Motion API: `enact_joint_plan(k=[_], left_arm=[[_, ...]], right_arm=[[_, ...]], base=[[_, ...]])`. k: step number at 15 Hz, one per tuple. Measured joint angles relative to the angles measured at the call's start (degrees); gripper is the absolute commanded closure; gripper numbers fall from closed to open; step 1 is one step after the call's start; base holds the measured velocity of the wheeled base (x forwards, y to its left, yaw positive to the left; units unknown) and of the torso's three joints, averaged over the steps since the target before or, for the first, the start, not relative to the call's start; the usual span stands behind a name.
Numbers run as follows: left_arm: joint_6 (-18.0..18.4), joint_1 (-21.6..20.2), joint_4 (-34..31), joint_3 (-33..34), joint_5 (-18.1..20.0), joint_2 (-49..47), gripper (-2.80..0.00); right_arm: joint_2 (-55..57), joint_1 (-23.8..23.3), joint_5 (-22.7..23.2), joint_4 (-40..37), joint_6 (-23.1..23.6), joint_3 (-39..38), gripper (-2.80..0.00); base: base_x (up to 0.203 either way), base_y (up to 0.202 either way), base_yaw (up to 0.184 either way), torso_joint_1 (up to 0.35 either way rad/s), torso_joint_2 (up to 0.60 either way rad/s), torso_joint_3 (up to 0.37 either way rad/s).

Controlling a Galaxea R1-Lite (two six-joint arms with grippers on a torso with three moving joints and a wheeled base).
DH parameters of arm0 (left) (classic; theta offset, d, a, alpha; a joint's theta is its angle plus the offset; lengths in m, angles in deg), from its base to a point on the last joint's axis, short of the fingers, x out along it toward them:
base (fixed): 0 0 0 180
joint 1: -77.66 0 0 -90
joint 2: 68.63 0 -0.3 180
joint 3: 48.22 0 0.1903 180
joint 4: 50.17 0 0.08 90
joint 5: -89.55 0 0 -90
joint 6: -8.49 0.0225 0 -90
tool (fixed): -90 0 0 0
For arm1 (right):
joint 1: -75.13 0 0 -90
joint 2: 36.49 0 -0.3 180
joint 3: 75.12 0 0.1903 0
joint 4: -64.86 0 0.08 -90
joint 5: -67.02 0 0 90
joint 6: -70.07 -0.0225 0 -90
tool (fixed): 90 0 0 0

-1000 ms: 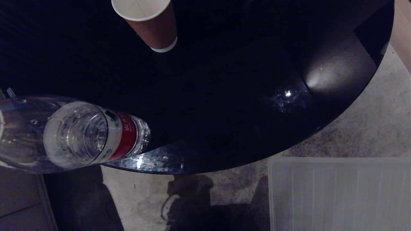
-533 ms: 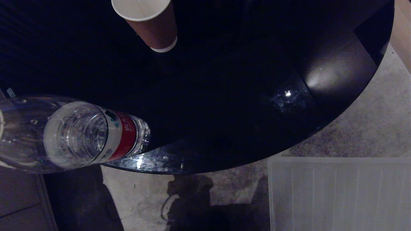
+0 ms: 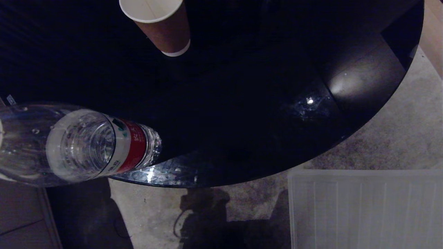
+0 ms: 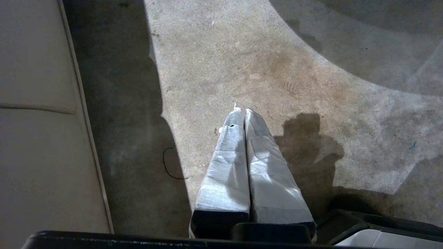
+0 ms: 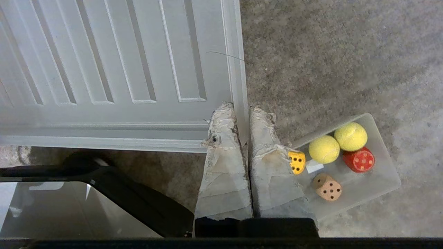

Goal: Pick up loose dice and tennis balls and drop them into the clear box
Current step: Close the lid

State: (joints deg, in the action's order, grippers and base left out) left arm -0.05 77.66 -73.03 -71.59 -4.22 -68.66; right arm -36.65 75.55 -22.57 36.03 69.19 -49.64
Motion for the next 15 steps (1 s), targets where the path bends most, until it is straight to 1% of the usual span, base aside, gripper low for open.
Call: enact_joint_plan(k=[1,3,9,10,15], left_arm=[[0.0,0.0,0.0,0.0,0.0,0.0,0.0],[0.0,0.0,0.0,0.0,0.0,0.0,0.0],[0.0,0.0,0.0,0.0,0.0,0.0,0.0],[0.0,0.0,0.0,0.0,0.0,0.0,0.0],[0.0,0.0,0.0,0.0,0.0,0.0,0.0]], right_arm=[[0.0,0.0,0.0,0.0,-0.1,0.0,0.0],[0.0,0.1,0.0,0.0,-0.1,0.0,0.0],[0.0,0.0,0.0,0.0,-0.2,0.0,0.0],[0.0,0.0,0.0,0.0,-0.2,0.0,0.0],[0.0,0.0,-0.1,0.0,-0.3,0.0,0.0]], base=[[0.0,0.0,0.0,0.0,0.0,0.0],[0.002,-0.005,0.09,0.006,0.0,-0.002],[0.0,-0.008,0.159,0.0,0.0,0.002],[0.003,-0.001,0.092,-0.002,0.0,0.002],[0.001,-0.002,0.012,0.001,0.0,0.0]])
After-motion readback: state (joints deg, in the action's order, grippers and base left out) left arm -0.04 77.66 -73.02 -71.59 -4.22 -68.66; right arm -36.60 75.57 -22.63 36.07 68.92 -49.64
